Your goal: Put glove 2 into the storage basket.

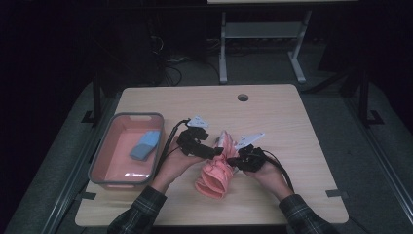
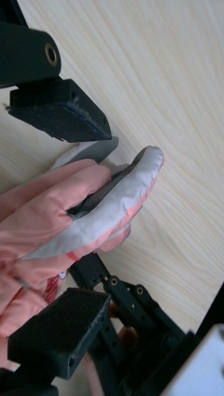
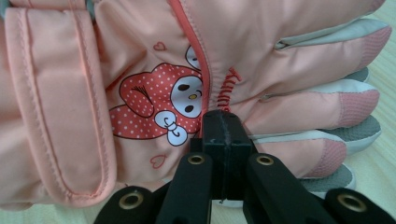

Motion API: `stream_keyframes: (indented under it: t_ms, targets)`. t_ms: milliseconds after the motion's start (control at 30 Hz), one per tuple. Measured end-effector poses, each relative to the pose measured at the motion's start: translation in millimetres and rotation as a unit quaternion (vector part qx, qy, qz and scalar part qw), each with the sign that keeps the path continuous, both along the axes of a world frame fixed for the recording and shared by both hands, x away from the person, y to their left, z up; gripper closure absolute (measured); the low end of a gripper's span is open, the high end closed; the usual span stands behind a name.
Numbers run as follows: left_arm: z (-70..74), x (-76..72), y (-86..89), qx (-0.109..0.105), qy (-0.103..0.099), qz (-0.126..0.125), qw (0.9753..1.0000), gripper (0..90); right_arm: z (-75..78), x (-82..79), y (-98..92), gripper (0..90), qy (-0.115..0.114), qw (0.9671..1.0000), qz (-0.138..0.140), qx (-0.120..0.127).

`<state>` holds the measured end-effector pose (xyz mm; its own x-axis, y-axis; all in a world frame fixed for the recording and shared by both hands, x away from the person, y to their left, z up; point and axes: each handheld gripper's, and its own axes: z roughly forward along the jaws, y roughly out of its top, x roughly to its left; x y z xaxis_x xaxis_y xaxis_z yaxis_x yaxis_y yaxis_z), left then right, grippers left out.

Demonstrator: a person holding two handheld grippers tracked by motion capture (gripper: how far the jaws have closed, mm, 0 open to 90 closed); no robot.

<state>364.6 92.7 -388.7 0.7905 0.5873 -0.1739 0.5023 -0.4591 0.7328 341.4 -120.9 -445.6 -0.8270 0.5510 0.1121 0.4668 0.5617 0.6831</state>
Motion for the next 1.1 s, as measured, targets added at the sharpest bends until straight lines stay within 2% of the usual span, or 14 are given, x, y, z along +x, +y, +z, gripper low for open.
stream_keyframes:
  t_ms: [167, 200, 300, 400, 433, 500, 600, 867, 933, 967, 1000, 1033, 1067, 1100]
  targets:
    - [-16.7, 7.0, -9.0, 0.024, 0.02, -0.011, 0.9994, 15.9, -1.8, 0.2, 0.0, 90.0, 0.0, 1.0, 0.0, -0.001]
    - [-23.4, 8.7, -11.0, 0.036, 0.028, -0.022, 0.9987, 15.5, -1.8, -0.3, 0.1, 90.0, 0.002, 1.0, -0.001, -0.002]
    - [-29.3, 9.6, -13.1, 0.041, 0.04, -0.025, 0.998, 15.4, -2.2, -0.2, 0.1, 90.0, -0.002, 1.0, 0.0, -0.004]
    - [-35.2, 11.0, -12.4, 0.032, 0.056, -0.024, 0.9976, 14.6, -2.4, -0.5, -0.2, 90.0, 0.003, 1.0, -0.002, -0.004]
    - [-36.9, 12.4, -11.3, 0.037, 0.058, -0.03, 0.9972, 14.6, -2.5, -0.4, -0.4, 90.0, 0.003, 1.0, -0.002, -0.003]
    - [-43.2, 13.1, -12.2, 0.026, 0.075, -0.024, 0.9965, 14.1, -3.2, -0.6, -0.3, 90.0, 0.004, 1.0, -0.002, -0.002]
    - [-51.8, 15.8, -11.7, 0.023, 0.099, -0.029, 0.9943, 13.8, -3.5, -0.6, -0.6, 90.0, 0.002, 1.0, 0.0, -0.006]
    - [-61.5, 19.1, -9.4, 0.011, 0.123, -0.03, 0.9919, 12.5, -4.7, -0.8, -0.9, 90.0, 0.003, 1.0, -0.001, -0.006]
    - [-65.4, 21.3, -7.4, 0.001, 0.14, -0.031, 0.9897, 12.2, -5.3, -0.8, -0.6, 90.0, 0.001, 1.0, 0.0, -0.005]
    - [-65.4, 21.3, -7.4, 0.001, 0.14, -0.031, 0.9897, 12.1, -5.3, -0.8, -0.6, 90.0, 0.001, 1.0, 0.0, -0.005]
    - [-66.7, 21.9, -6.9, -0.004, 0.148, -0.029, 0.9886, 12.1, -5.3, -1.0, -0.5, 90.0, 0.001, 1.0, 0.0, -0.005]
    - [-69.4, 23.4, -5.5, -0.013, 0.162, -0.03, 0.9863, 12.0, -5.4, -1.0, -0.5, 90.0, 0.001, 1.0, 0.0, -0.005]
    - [-73.2, 24.9, -4.0, -0.031, 0.172, -0.035, 0.984, 12.5, -5.5, -0.9, -0.4, 90.0, 0.001, 1.0, 0.001, -0.006]
    - [-73.2, 24.9, -4.0, -0.031, 0.172, -0.035, 0.984, 12.5, -5.5, -0.7, -0.6, 90.0, 0.001, 1.0, 0.001, -0.005]
